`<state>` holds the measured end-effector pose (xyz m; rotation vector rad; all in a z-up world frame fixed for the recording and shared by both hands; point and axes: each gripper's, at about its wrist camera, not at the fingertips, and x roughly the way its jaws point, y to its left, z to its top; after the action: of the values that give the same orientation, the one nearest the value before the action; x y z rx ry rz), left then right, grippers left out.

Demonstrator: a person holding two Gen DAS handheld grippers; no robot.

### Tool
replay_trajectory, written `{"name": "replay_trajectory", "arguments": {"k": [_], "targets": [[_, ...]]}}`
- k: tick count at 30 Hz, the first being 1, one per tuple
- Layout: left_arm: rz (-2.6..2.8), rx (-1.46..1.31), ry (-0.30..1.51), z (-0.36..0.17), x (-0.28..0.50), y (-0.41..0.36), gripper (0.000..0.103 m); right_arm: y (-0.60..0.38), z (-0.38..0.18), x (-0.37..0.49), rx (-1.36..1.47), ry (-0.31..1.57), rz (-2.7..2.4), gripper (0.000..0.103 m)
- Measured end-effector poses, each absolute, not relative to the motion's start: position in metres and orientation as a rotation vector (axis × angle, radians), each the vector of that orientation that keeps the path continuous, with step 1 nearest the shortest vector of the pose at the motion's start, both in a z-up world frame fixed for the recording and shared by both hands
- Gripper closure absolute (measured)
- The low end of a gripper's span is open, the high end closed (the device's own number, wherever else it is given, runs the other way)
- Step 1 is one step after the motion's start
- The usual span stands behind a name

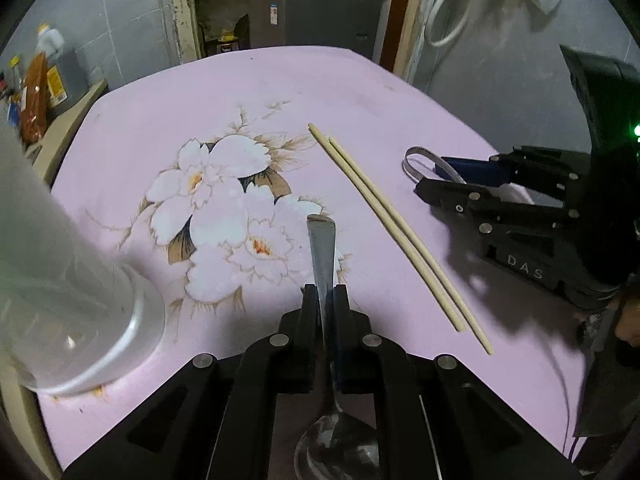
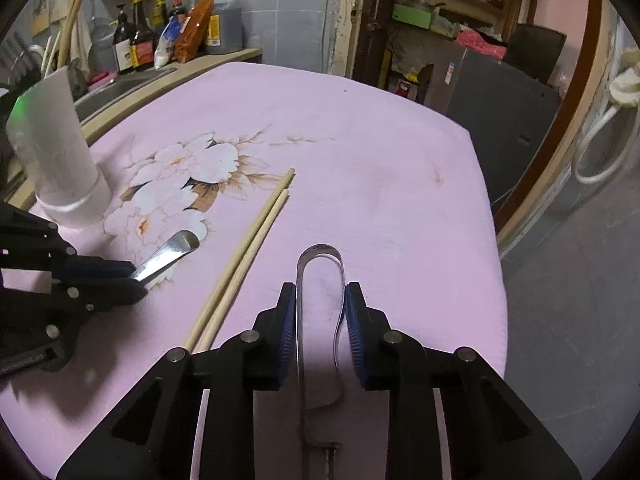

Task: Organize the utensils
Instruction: 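Lift the spoon with the left tool while the right tool lifts the tongs toward the containers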

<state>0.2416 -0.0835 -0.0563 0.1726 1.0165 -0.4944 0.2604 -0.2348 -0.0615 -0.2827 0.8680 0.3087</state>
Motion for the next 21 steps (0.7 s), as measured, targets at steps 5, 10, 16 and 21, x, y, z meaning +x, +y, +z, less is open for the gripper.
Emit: {"name": "replay_trajectory", "arguments": {"k": [5, 10, 16, 21], "targets": [[-0.523, 0.097, 1.003, -0.051, 0.229, -0.075, 0.098, -0.242, -0.049, 0.240, -0.200, 0.821, 0.329, 0.081], [-0.534, 0.065, 1.003, -0.047, 0.220, -0.069, 0.098, -0.244, -0.032, 0.211, -0.169, 0.708, 0.316, 0.081], [-0.544, 0.023, 0.897, -0.035, 0.196, -0.059, 0.098, -0.239, -0.016, 0.182, -0.124, 0.573, 0.304, 0.081], [-0.521, -0.029, 0.830, -0.023, 0.184, -0.042, 0.098, -0.236, -0.009, 0.169, -0.083, 0.503, 0.307, 0.081]]}}
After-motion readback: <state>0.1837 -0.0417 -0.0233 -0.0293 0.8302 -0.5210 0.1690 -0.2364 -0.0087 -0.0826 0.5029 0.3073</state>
